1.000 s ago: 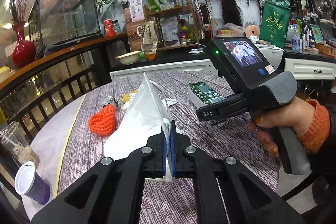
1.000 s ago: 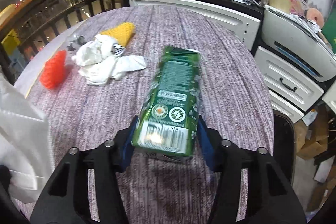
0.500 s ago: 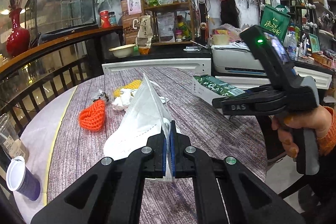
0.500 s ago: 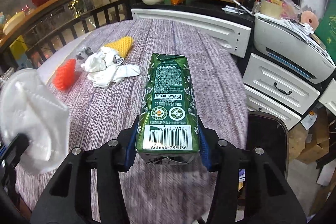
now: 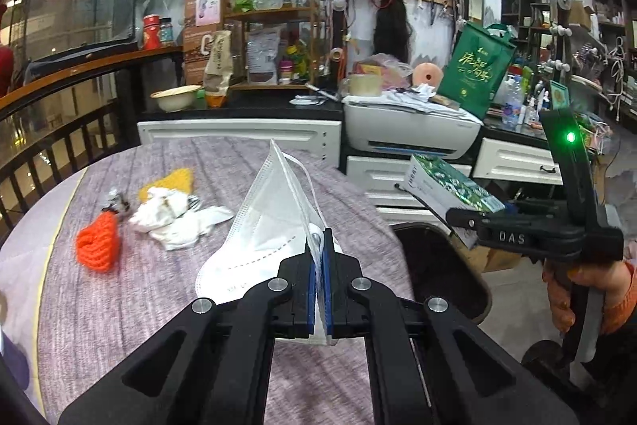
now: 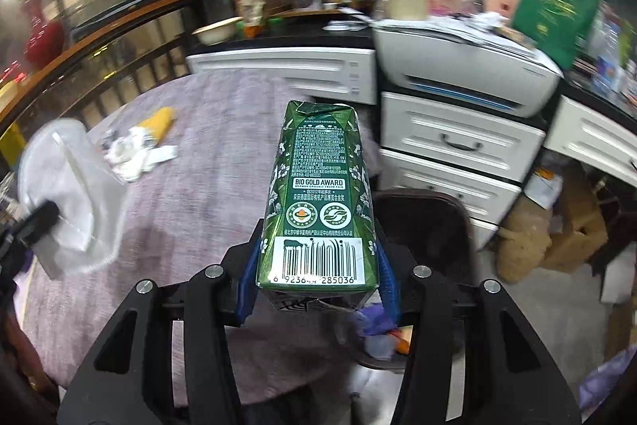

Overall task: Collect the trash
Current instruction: 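Carry the mask over the black bin and open the left tool while the right carries the carton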

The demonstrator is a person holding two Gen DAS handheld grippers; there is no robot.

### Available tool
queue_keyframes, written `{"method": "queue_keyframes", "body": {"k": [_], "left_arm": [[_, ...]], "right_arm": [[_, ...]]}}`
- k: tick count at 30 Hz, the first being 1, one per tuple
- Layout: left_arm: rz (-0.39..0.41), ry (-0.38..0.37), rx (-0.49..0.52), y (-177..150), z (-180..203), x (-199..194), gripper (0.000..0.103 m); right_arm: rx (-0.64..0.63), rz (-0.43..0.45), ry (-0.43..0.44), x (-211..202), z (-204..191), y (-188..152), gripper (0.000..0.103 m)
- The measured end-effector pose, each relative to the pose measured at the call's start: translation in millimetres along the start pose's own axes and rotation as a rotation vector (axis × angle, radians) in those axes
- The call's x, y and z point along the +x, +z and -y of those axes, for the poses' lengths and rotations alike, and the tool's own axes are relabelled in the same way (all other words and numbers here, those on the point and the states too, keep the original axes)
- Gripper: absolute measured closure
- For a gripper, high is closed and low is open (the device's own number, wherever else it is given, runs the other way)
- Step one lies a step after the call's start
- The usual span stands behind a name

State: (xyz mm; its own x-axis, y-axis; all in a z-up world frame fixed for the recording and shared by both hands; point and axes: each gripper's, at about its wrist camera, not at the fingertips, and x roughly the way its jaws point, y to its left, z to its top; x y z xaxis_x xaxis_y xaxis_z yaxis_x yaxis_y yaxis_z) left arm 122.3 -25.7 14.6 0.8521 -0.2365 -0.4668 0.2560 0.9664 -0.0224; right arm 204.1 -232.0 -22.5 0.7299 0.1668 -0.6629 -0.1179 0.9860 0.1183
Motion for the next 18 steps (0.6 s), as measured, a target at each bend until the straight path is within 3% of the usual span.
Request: {"method": "queue_keyframes", "body": {"k": [11,18], "left_arm": [[-0.039,-0.145,0.015,26.7,62.7,35.8,0.099],[-0.121,-0.223,0.069,26.2,115.8,75.0,0.099]], "right_arm": [[0.17,-0.042,-0.106,1.5,87.1,-36.9,0.054],[0.233,-0.037,-0.158,-7.3,118.2,-54.3,0.054]]}}
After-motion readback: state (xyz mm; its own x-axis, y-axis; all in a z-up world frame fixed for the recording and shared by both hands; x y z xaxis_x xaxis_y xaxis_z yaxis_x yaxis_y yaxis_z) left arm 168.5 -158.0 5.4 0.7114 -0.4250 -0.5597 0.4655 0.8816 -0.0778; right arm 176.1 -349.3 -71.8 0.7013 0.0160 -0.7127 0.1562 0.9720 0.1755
